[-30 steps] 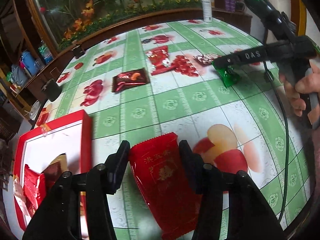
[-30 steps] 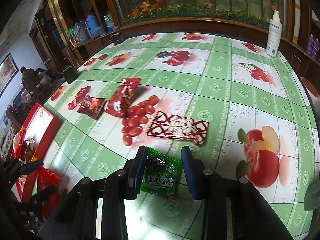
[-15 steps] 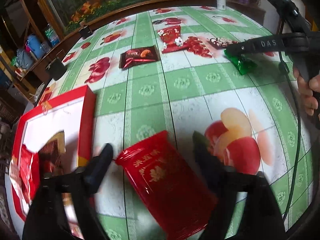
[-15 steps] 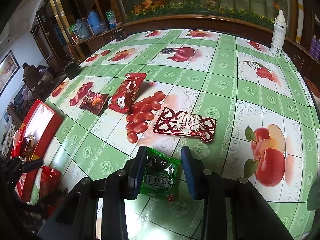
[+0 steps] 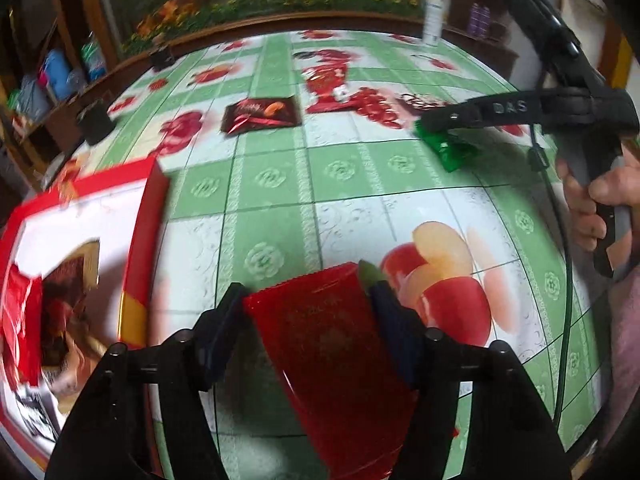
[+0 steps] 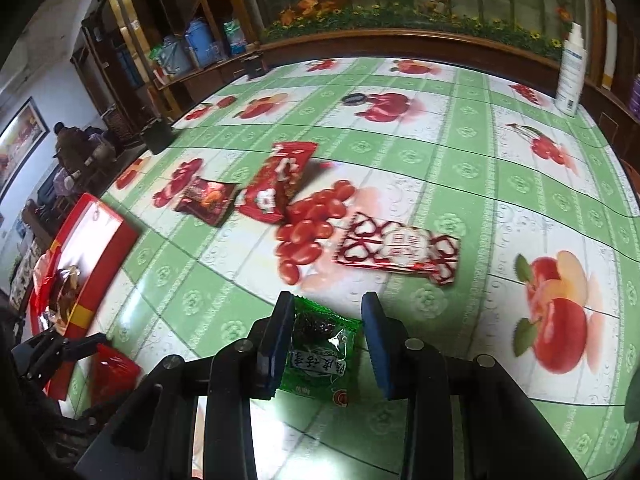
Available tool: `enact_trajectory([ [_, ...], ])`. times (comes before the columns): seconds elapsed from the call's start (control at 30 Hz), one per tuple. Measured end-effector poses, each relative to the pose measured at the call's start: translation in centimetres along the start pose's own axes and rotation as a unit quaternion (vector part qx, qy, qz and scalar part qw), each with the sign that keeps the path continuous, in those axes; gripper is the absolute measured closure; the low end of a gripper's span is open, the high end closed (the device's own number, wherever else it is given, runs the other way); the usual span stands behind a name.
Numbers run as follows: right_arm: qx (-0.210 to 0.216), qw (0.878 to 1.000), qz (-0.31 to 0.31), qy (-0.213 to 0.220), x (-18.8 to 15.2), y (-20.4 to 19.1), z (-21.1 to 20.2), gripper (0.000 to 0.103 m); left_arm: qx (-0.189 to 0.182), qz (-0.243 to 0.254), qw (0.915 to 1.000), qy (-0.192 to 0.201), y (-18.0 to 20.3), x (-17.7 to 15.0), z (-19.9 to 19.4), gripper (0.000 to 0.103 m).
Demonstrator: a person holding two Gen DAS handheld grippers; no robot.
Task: Organize snacks
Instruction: 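Carry the red packet and green packet over the red-rimmed tray with both tools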
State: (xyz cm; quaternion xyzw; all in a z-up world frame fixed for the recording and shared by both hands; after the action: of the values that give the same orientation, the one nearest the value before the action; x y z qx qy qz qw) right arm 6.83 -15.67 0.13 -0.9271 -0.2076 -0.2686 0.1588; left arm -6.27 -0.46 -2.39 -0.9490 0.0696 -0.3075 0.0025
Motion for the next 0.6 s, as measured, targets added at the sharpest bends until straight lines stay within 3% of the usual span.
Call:
enact_trajectory([
  [0.07, 0.011, 1.000, -0.005, 0.000, -0.1, -0.7, 0.1, 0.067, -0.009, 0.002, 1.0000, 0.000, 0.1, 0.1, 0.0, 0.043],
  [0.1, 0.018, 1.000, -0.005, -0.002, -0.1, -1.2, 0.3, 0.067, -0.015, 0.000, 0.9999, 0.001, 0.1, 0.2, 0.0, 0.050],
  [0.3, 0.057, 0.998, -0.009, 0.006, -0.4, -3.8, -0.1, 0.068, -0.035, 0.007, 0.9994, 0.004, 0.1, 0.2, -0.1, 0.050],
  [0.37, 0.070, 0.997, -0.009, 0.013, -0.4, -4.4, -0.5, 0.076, -0.041, 0.004, 0.9991, 0.004, -0.1, 0.2, -0.3, 0.051],
  [0.47, 0.087, 0.996, -0.001, 0.022, -0.4, -4.8, -1.1, 0.077, -0.044, -0.001, 0.9990, 0.008, -0.4, 0.4, -0.6, 0.052],
  [0.6, 0.063, 0.998, -0.003, 0.004, -1.0, -4.8, -0.3, 0.077, -0.048, -0.013, 0.9987, 0.008, -1.0, 0.3, -0.8, 0.052],
])
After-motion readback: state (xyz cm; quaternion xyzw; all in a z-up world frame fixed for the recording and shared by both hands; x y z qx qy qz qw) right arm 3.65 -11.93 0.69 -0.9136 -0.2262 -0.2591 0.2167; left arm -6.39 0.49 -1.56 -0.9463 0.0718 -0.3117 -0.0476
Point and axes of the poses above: each gripper's, at about its wrist camera, not at the fingertips, and z roughly the way its jaws point, y to its right, x to its top, the point moved 4 cm from there along z, roughly the way its jaws point
